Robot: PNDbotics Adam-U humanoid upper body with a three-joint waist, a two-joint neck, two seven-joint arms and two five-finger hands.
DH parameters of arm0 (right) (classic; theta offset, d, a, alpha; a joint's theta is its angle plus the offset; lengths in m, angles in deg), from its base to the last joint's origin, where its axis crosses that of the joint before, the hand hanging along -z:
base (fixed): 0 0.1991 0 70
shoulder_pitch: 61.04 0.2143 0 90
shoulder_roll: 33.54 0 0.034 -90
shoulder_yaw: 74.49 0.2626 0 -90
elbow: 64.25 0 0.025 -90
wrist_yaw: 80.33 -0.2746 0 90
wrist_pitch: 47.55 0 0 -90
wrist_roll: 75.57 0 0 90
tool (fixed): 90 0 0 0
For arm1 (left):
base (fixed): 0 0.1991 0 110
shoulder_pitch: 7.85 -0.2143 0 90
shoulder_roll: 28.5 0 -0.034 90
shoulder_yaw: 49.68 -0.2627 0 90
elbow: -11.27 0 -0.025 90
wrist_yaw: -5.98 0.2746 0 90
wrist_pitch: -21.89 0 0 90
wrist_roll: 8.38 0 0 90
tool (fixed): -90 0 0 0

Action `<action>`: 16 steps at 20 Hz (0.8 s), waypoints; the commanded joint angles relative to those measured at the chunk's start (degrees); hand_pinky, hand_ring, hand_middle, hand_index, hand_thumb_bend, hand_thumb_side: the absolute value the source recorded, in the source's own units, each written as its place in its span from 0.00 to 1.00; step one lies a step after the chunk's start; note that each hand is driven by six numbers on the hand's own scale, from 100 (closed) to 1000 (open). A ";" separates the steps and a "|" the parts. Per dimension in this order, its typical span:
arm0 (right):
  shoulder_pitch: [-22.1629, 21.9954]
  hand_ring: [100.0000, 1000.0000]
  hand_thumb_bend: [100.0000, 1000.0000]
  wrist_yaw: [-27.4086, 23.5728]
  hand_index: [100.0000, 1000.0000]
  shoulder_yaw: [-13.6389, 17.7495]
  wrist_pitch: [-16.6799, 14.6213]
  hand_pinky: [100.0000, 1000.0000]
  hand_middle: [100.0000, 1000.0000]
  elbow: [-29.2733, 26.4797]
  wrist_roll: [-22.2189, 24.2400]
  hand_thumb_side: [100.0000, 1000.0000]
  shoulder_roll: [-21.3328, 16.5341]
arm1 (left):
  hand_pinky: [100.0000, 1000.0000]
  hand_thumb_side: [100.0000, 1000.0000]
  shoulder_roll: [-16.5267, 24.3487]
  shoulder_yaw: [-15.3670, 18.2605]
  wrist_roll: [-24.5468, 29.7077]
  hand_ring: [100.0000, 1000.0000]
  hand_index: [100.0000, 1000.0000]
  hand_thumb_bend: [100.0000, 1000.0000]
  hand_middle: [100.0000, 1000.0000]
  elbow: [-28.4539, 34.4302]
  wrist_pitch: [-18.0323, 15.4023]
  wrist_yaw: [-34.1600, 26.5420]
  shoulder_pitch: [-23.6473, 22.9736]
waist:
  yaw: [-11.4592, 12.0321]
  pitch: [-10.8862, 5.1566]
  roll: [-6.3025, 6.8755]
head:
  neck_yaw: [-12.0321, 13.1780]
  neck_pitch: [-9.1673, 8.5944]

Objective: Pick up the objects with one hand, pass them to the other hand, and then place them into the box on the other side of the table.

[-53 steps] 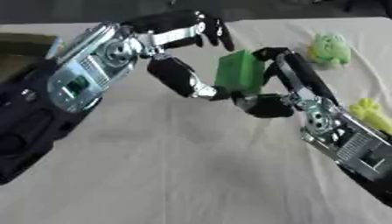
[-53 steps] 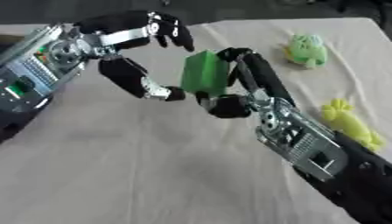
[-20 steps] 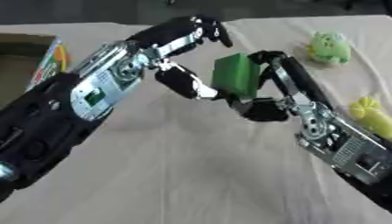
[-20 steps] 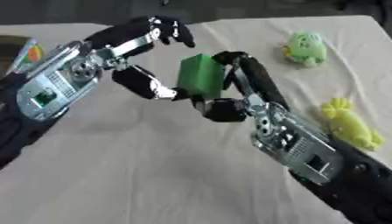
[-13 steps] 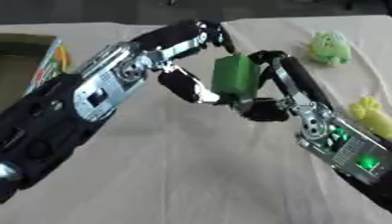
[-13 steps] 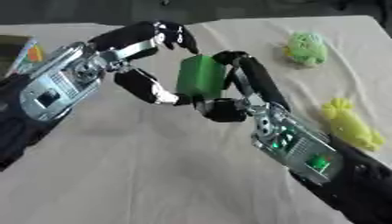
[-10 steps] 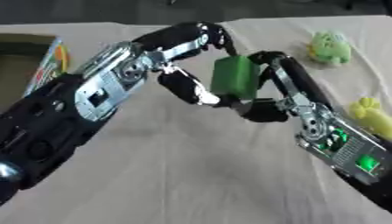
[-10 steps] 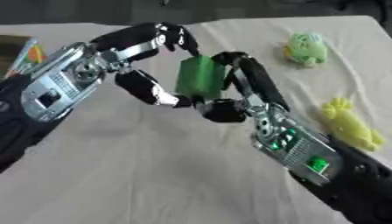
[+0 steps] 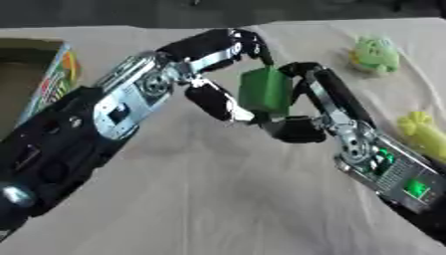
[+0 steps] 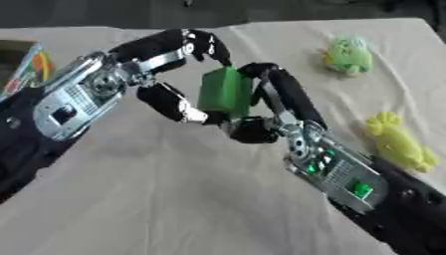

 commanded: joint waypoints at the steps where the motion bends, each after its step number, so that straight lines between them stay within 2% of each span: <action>1: 0.72 0.46 0.00 0.53 0.45 0.29 0.04 0.71 0.34 -1.09 0.01 0.00 -0.58 | 0.75 0.31 0.13 0.90 -1.28 0.79 0.78 0.57 0.77 0.24 0.24 0.58 1.05 | -0.07 -0.97 -0.07 | 0.06 -0.67; 16: 0.60 0.46 0.00 1.31 0.45 0.19 0.26 0.71 0.34 -1.09 0.46 0.00 -0.58 | 0.74 0.38 -0.51 0.47 1.86 0.78 0.74 0.49 0.72 -0.34 0.49 1.18 0.88 | -0.22 -0.95 -0.11 | 0.27 -0.49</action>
